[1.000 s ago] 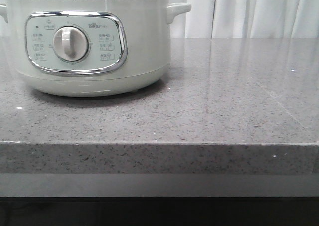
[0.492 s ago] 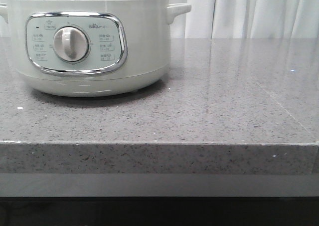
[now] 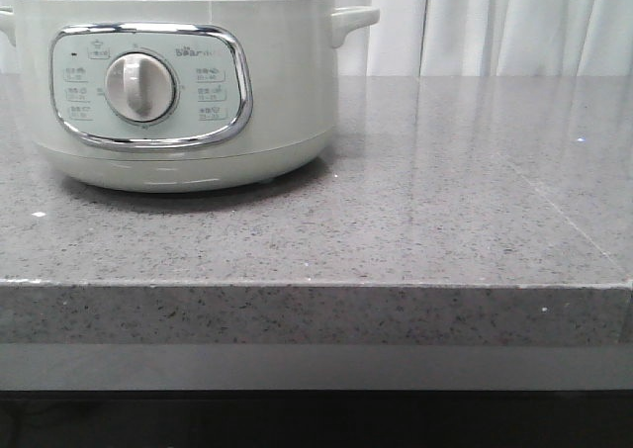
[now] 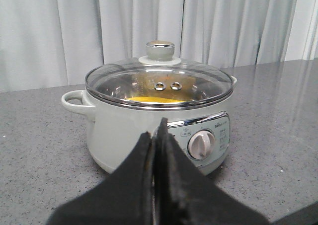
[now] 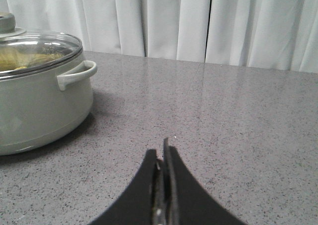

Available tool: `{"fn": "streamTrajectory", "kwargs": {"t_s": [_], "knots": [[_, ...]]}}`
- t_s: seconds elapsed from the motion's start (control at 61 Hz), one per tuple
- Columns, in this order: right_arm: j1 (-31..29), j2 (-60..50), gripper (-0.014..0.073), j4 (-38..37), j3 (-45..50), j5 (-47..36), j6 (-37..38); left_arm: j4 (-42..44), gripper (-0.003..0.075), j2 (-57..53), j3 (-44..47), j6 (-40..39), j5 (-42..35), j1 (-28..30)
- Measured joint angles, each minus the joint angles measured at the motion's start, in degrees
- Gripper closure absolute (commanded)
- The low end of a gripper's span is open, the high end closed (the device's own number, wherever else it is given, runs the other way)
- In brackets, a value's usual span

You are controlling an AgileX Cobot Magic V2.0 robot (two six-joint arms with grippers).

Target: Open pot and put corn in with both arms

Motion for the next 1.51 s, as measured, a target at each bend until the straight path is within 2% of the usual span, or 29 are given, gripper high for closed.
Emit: {"fn": "streamTrajectory", "kwargs": {"t_s": [0.262, 0.393, 0.508, 0.77, 0.984, 1.164, 1.508], "knots": [[0.0, 0.0, 0.0659, 0.0, 0.0, 0.0, 0.0, 0.1, 0.0738, 0.0, 0.0, 0.0, 0.0, 0.0], [0.0, 0.0, 0.0659, 0.0, 0.0, 0.0, 0.0, 4.2, 0.0738, -0.1, 0.5, -2.6, 0.1, 1.1], [0.0, 0.0, 0.0659, 0.0, 0.0, 0.0, 0.0, 6.1, 0.0738, -1.7, 2.5, -5.9, 0.1, 5.0], [0.0, 0.0, 0.0659, 0.0, 0.0, 0.0, 0.0, 6.6, 0.0738, -6.9, 12.9, -6.9, -0.1, 17.6], [0.0, 0.0, 0.0659, 0.0, 0.0, 0.0, 0.0, 5.5, 0.0738, -6.9, 19.2, -6.9, -0.7, 23.6], [0.0, 0.0, 0.0659, 0.0, 0.0, 0.0, 0.0, 4.7, 0.0738, -6.9, 21.3, -6.9, -4.5, 24.4], [0.0, 0.0, 0.0659, 0.0, 0.0, 0.1, 0.0, 3.9, 0.0738, -6.9, 21.3, -6.9, -5.3, 24.4]]}}
